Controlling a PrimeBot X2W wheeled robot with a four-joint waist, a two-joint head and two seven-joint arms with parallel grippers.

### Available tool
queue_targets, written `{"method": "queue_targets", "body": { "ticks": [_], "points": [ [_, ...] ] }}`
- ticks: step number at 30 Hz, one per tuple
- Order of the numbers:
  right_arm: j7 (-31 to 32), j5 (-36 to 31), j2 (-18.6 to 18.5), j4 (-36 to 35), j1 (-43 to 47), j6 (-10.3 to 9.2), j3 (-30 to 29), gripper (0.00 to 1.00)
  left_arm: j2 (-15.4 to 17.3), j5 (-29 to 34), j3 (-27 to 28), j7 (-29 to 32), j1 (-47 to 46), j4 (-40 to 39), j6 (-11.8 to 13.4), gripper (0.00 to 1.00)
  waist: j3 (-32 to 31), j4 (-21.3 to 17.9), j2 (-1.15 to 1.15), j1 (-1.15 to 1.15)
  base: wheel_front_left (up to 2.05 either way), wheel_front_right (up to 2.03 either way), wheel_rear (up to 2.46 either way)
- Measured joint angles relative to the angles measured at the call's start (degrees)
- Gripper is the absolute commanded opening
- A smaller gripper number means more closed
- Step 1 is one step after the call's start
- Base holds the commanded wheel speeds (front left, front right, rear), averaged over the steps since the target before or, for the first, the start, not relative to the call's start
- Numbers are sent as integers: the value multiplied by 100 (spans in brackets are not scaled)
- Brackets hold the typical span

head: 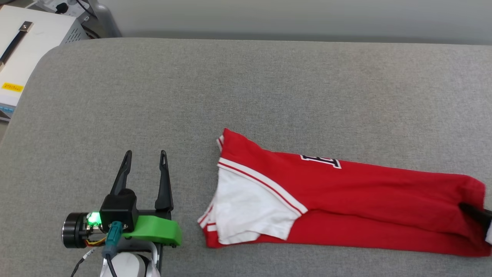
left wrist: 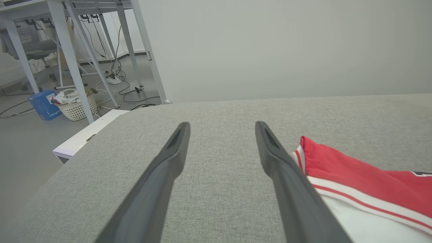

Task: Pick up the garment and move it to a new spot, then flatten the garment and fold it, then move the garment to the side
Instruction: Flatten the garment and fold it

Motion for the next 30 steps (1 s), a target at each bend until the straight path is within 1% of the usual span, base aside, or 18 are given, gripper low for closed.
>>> {"method": "queue_targets", "body": {
  "ticks": [4, 6, 8, 11, 17, 20, 23, 26, 30],
  "points": [
    [9, -13, -443, 192, 1, 0, -140, 0, -93, 91, 125, 0, 16, 15, -191, 100, -74, -18, 0, 0, 0, 0, 0],
    [99, -22, -564, 265, 1, -1, -148, 0, -130, 100, 222, 0, 25, 37, -244, 100, -114, -32, 0, 0, 0, 0, 0],
    [244, -16, -588, 236, 3, -3, -122, 0, -167, 136, 294, 0, 63, 56, -304, 100, -156, -43, 0, 0, 0, 0, 0],
    [467, 131, -569, -152, 40, -4, -85, 0, -260, 144, 398, 0, 136, 88, -376, 100, -217, -54, 0, 0, 0, 0, 0],
    [789, 200, -550, -1427, 68, -4, 35, 0, -327, 260, 568, 0, 198, 148, -526, 100, -274, -68, 0, 0, 0, 0, 0],
    [960, 190, -433, -2000, 34, -5, 83, 0, -394, 330, 611, 0, 197, 165, -589, 100, -253, -40, 0, 0, 0, 0, 0],
    [1174, -20, -221, -2453, -184, -5, 272, 0, -450, 383, 641, 0, 192, 164, -664, 100, -193, -3, 0, 0, 0, 0, 0],
    [1417, -205, 21, -2693, -570, -5, 569, 0, -499, 439, 636, 0, 180, 171, -722, 100, -108, 42, 0, 0, 0, 0, 0],
    [1629, -524, 405, -2736, -1127, -5, 1066, 0, -566, 486, 609, 0, 103, 202, -794, 100, 14, 120, 0, 0, 0, 0, 0]
  ]
}}
